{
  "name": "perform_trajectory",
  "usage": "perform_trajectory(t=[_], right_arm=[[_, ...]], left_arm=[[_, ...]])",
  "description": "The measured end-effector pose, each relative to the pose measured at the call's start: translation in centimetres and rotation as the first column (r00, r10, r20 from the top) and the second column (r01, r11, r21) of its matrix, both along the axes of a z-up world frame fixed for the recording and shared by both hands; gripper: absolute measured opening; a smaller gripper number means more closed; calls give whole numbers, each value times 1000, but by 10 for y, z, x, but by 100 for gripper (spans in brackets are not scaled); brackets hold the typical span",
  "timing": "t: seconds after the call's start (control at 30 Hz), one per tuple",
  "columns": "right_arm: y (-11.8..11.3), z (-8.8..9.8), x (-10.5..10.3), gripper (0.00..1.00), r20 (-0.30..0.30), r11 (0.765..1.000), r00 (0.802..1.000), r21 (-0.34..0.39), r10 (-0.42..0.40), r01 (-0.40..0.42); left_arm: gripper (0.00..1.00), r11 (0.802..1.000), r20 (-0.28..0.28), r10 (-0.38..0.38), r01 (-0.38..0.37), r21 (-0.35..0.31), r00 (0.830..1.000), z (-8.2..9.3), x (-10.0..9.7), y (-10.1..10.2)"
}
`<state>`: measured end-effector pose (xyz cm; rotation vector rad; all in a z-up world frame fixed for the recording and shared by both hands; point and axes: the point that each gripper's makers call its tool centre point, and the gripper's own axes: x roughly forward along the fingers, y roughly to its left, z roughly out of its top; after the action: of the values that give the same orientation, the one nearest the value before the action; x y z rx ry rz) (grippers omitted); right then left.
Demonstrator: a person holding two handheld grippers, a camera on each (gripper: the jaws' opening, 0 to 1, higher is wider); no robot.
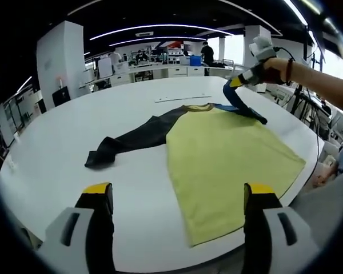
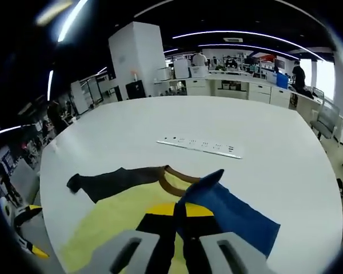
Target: Fold the garment on the visible template until the final outline fits inside the template.
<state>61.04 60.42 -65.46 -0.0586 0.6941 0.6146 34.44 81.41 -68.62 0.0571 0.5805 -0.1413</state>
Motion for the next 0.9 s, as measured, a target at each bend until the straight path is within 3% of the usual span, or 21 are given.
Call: perform_trajectory(t=[0.9], right_arm=[[86,9,-10,0,4,991,991,16,132,-132]], left_arm=[[95,1000,54,1,0,-15,999,9,2,3]])
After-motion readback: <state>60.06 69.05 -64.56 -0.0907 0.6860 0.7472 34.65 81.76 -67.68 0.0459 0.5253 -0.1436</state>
